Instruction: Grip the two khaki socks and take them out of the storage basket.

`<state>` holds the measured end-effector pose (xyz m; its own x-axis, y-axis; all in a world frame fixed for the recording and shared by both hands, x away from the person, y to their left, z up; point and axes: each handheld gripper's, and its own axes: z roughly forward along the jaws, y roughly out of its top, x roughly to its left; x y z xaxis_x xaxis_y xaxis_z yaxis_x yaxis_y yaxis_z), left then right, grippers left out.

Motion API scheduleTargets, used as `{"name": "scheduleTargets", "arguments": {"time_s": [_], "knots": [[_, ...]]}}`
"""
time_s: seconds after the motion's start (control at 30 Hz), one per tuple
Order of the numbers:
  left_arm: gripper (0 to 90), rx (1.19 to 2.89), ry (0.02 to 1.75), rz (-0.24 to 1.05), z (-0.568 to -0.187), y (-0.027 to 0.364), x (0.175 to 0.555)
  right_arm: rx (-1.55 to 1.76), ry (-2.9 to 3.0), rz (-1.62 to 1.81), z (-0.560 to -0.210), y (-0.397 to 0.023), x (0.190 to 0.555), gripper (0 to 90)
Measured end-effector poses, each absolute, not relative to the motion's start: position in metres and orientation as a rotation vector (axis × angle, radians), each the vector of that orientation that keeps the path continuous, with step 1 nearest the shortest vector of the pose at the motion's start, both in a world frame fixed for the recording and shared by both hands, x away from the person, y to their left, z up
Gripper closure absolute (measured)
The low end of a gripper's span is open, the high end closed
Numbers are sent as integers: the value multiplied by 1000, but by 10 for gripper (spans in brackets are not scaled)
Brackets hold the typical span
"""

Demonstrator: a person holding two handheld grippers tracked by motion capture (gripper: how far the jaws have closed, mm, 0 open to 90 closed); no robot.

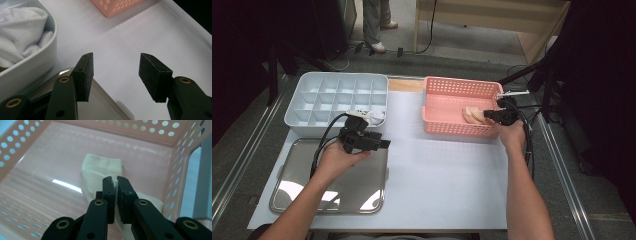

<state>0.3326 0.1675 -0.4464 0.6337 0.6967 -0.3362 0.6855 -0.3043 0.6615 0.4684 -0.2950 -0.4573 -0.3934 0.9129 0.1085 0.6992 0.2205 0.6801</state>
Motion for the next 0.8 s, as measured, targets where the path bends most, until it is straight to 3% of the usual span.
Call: {"name": "scheduleTargets", "arguments": {"time_s": [0.8], "knots": [[468,2057,1084,25,-452,164,335,1523,2166,1086,-428,-288,457,877]]}}
